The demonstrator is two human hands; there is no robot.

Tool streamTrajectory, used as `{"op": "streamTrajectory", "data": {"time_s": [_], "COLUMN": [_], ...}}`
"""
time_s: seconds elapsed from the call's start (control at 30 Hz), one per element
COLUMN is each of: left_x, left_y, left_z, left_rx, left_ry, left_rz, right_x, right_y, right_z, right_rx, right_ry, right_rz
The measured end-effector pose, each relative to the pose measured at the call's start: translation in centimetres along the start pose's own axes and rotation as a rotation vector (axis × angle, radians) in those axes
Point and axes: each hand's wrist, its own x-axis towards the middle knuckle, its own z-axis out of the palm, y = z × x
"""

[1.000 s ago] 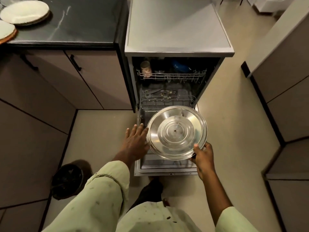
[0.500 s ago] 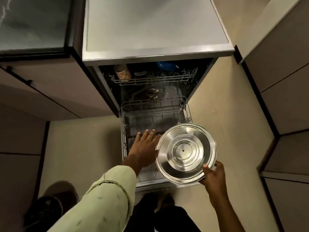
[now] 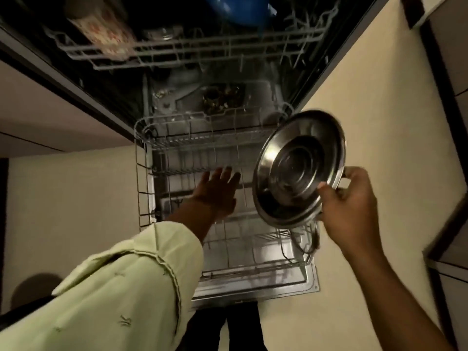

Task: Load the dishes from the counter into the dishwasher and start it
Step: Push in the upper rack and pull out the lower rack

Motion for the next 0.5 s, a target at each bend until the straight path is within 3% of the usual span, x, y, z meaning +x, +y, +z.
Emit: {"op": "streamTrajectory", "data": {"time_s": [0.17,0.5], "left_x": [7.7,15.9], "left_y": [-0.5,-0.6], "left_z": [4.0,6.7], "left_rx": [-0.029,-0.167], "left_ry": [-0.036,-0.033], "left_rz": [-0.023,-0.133], "right_x": [6.2,13.7], "right_y": [1.7,3.2], "right_z": [2.7,4.4], "right_rx": [-0.018,-0.243], "right_ry": [-0.005,0.158], "right_rz": [-0.099,-0.361]}}
